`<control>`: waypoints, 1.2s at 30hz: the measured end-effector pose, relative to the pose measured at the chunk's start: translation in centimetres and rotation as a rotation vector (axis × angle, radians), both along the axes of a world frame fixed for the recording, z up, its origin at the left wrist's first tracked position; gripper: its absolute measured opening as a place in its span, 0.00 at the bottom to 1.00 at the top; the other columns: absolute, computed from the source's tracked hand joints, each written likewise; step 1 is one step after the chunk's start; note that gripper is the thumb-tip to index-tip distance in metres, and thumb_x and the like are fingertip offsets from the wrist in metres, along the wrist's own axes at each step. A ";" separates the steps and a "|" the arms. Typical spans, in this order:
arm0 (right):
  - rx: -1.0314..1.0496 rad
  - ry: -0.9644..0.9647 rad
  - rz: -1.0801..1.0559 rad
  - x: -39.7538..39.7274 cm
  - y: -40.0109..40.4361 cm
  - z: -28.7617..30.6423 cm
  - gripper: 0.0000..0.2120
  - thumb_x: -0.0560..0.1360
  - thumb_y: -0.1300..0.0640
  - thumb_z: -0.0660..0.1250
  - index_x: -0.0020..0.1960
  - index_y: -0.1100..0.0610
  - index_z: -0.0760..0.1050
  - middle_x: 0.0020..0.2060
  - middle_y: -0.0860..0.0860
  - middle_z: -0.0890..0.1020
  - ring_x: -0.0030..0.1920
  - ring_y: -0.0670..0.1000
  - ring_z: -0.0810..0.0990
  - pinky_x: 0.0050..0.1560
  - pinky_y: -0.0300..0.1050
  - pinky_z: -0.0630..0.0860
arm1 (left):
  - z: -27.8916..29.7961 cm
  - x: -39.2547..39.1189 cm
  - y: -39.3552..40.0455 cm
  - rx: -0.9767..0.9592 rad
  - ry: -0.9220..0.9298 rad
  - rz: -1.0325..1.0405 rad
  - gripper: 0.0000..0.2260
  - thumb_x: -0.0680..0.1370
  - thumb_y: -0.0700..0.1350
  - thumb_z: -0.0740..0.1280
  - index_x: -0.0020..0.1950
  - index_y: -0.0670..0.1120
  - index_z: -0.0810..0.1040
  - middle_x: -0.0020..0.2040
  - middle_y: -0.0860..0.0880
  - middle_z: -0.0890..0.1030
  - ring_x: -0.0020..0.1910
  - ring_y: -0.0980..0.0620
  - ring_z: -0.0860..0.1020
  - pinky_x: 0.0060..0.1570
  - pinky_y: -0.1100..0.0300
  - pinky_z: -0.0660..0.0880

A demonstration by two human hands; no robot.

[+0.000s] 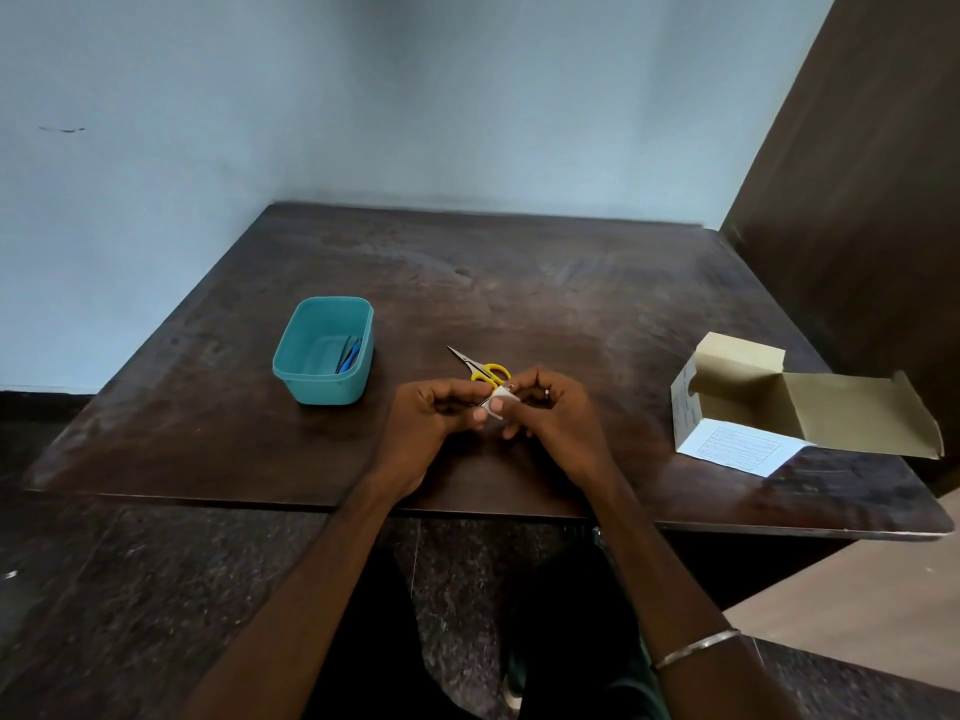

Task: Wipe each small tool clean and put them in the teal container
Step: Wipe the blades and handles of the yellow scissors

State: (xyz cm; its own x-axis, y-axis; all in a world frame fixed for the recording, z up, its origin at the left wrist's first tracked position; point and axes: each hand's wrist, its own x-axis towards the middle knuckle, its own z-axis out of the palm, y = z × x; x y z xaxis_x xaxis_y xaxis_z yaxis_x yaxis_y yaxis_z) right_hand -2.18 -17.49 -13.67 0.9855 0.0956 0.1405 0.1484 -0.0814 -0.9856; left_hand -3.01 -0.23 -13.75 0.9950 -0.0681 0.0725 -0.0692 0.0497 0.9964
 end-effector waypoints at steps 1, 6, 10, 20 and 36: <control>0.005 0.004 -0.001 0.0 0.0 0.0 0.08 0.71 0.66 0.75 0.47 0.68 0.79 0.38 0.60 0.84 0.28 0.52 0.80 0.29 0.34 0.72 | 0.0 0.0 0.0 0.003 0.001 -0.002 0.16 0.71 0.28 0.72 0.51 0.45 0.85 0.46 0.46 0.87 0.43 0.49 0.85 0.46 0.59 0.80; -0.030 -0.014 -0.001 -0.1 -0.1 0.0 0.03 0.77 0.61 0.71 0.46 0.61 0.82 0.39 0.57 0.86 0.30 0.54 0.82 0.31 0.38 0.73 | 0.1 0.0 0.0 -0.007 -0.014 -0.014 0.15 0.70 0.28 0.72 0.52 0.44 0.85 0.47 0.46 0.87 0.45 0.50 0.84 0.48 0.59 0.80; -0.052 -0.017 0.001 0.0 -0.1 -0.1 0.07 0.80 0.59 0.67 0.47 0.60 0.82 0.40 0.56 0.87 0.30 0.54 0.82 0.32 0.39 0.73 | -0.1 0.0 0.1 -0.012 -0.012 -0.038 0.17 0.68 0.28 0.74 0.51 0.46 0.85 0.47 0.45 0.87 0.46 0.51 0.84 0.50 0.57 0.81; -0.044 0.001 0.018 -0.1 0.0 0.1 0.05 0.74 0.61 0.74 0.45 0.63 0.82 0.36 0.59 0.85 0.30 0.54 0.82 0.32 0.36 0.72 | 0.1 -0.2 0.1 0.007 -0.046 -0.048 0.16 0.69 0.29 0.73 0.52 0.46 0.85 0.50 0.47 0.86 0.51 0.46 0.84 0.54 0.53 0.80; -0.027 -0.028 0.139 -0.2 -0.1 -0.2 0.09 0.77 0.60 0.70 0.44 0.66 0.82 0.37 0.59 0.85 0.31 0.52 0.80 0.36 0.37 0.74 | -0.1 0.1 0.0 -0.084 -0.065 -0.074 0.16 0.77 0.32 0.67 0.61 0.45 0.81 0.52 0.47 0.86 0.44 0.52 0.80 0.45 0.61 0.79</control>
State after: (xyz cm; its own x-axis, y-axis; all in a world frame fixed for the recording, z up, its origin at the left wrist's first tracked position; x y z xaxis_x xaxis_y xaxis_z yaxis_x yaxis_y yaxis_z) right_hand -2.42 -17.57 -13.83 0.9583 0.2346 0.1630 0.1873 -0.0851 -0.9786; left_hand -2.94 -0.21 -13.80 0.9804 -0.1325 0.1456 -0.1268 0.1405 0.9819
